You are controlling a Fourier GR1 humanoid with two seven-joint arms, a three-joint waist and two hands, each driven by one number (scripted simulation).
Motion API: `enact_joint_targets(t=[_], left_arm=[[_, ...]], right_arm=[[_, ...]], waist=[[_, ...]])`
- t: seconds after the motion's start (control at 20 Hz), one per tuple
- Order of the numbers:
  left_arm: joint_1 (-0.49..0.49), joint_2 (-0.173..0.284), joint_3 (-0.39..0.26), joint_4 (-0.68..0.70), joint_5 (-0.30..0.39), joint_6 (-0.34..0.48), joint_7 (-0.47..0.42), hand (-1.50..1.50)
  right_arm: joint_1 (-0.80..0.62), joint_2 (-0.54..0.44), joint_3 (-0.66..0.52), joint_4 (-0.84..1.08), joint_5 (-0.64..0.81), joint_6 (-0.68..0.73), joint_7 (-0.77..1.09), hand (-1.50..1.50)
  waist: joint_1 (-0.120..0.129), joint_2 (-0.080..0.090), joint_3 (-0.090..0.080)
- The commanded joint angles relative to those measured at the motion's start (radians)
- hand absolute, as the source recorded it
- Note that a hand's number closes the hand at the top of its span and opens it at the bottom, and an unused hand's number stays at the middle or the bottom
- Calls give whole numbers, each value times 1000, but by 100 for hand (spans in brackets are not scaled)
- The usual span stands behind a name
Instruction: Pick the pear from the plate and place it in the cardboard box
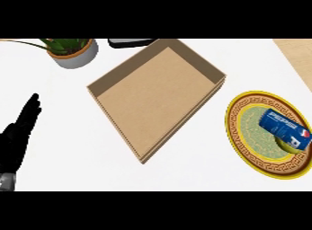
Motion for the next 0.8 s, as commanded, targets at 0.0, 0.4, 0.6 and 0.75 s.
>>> enact_joint_targets(t=[0.0, 0.4, 0.6, 0.75], left_arm=[[-37, -4, -64, 55, -43, -45, -31, 0], [-97, -85, -134, 157, -146, -18, -102, 0], [-147, -67, -100, 189, -131, -71, -83, 0], [-177, -101, -95, 246, -130, -81, -111, 0]], right_arm=[[144, -6, -80, 97, 9, 186, -278, -150], [320, -244, -91, 184, 108, 402, -265, -150], [352, -334, -131, 134, 72, 490, -148, -150], [355, -344, -105, 16, 112, 423, -43, -150]], waist=[[48, 8, -7], [143, 8, -14], [152, 8, -15], [155, 9, -15]])
